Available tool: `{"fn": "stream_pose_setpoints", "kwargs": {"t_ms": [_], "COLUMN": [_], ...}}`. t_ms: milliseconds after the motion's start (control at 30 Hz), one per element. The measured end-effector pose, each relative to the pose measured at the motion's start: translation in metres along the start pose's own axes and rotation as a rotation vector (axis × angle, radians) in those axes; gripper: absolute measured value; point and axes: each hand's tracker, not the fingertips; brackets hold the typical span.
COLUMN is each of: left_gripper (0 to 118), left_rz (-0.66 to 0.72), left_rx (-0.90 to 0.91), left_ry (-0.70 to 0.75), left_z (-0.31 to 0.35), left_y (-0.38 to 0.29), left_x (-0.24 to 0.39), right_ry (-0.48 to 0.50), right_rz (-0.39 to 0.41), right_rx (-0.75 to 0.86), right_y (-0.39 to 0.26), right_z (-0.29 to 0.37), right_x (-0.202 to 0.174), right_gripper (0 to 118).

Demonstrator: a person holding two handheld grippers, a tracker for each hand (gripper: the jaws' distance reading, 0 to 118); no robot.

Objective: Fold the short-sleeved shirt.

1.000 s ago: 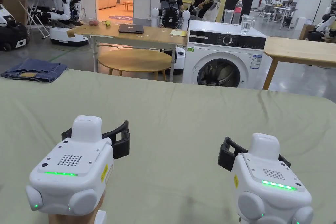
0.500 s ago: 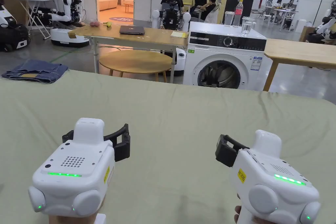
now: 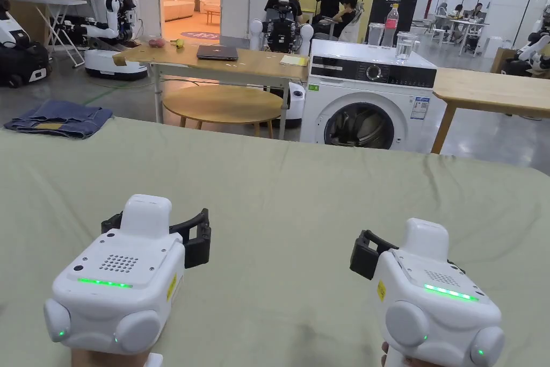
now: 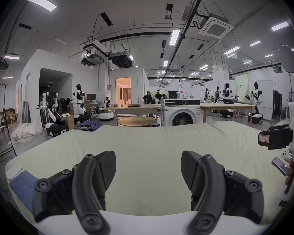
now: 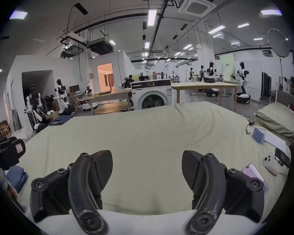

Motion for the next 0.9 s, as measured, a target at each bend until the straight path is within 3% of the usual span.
{"fn": "stream_pose_setpoints", "kwargs": {"t_ms": [500, 833, 900], "left_gripper": [79, 79, 79], "left_rz": [-0.006, 0.009, 0.009], "left_rx": [0.003, -0.016, -0.019], "left_ry": [-0.008, -0.013, -0.015], "left_z": [-0.001, -0.001, 0.000], "left_y": [0.004, 0.000, 0.000], "left_x": [0.003, 0.002, 0.001], "right_ry": [-0.037, 0.013, -0.022], "right_rz": [0.050, 0.067, 0.072], "right_rx": [0.050, 0.037, 0.065], "right_y": [-0.001, -0.005, -0.006], "right_z": [0.005, 0.011, 0.012], "right_x": [-0.002, -0.006, -0.009], "right_gripper": [86, 86, 86]}}
